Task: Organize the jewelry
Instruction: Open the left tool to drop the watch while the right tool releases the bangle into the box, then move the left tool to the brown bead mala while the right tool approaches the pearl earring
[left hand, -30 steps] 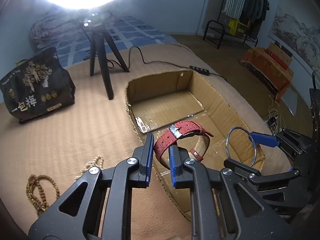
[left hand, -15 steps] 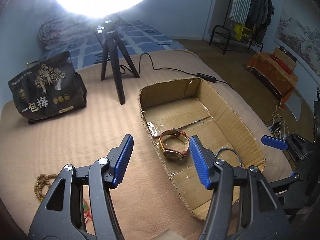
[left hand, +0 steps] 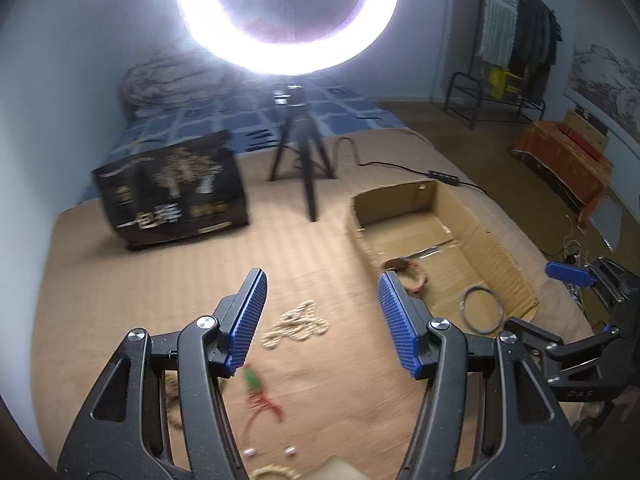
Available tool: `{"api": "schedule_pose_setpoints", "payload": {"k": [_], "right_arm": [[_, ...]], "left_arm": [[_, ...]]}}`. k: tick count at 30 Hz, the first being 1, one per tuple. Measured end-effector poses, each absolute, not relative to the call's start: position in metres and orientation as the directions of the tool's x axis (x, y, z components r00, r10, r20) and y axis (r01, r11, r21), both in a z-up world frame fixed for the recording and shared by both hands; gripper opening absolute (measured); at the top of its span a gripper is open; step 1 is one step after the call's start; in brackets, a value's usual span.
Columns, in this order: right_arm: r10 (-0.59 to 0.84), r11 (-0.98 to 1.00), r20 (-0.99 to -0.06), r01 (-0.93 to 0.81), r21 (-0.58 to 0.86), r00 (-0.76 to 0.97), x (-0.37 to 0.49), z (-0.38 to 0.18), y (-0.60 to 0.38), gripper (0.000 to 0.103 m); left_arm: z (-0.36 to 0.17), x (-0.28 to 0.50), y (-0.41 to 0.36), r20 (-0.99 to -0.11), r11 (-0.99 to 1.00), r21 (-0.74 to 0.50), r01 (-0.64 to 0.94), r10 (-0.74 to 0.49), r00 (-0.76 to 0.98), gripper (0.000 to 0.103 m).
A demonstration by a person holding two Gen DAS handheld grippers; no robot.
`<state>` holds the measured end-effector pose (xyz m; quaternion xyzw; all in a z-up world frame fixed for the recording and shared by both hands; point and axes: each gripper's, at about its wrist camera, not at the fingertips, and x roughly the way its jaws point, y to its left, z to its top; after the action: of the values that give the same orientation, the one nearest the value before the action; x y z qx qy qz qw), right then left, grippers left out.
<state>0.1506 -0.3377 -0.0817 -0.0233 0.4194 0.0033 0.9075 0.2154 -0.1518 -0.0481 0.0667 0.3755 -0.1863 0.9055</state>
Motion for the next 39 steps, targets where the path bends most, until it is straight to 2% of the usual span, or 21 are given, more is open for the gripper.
{"api": "schedule_pose_setpoints", "payload": {"k": [2, 3, 14, 26, 39], "right_arm": [[-0.003, 0.998, -0.752, -0.046, -0.045, 0.66, 0.146, -0.077, -0.327, 0.092], [0.002, 0.997, -0.748, -0.056, -0.047, 0.664, 0.144, -0.075, -0.322, 0.092], [0.075, 0.986, -0.728, -0.159, -0.047, 0.681, 0.13, -0.066, -0.263, 0.093], [0.145, 0.969, -0.778, -0.245, -0.011, 0.611, 0.136, -0.099, -0.201, 0.093], [0.204, 0.968, -0.831, -0.233, 0.093, 0.517, 0.197, -0.135, -0.173, 0.092]], "left_arm": [[-0.045, 0.212, -0.136, -0.705, 0.931, -0.009, 0.365, -0.265, 0.658, 0.069], [-0.044, 0.21, -0.129, -0.703, 0.934, -0.005, 0.357, -0.257, 0.663, 0.07], [-0.047, 0.199, -0.041, -0.716, 0.978, 0.045, 0.204, -0.111, 0.689, 0.071], [-0.09, 0.219, 0.028, -0.808, 0.999, 0.011, 0.051, -0.021, 0.588, 0.071], [-0.133, 0.243, 0.053, -0.873, 0.993, -0.114, 0.023, -0.112, 0.476, 0.071]]}}
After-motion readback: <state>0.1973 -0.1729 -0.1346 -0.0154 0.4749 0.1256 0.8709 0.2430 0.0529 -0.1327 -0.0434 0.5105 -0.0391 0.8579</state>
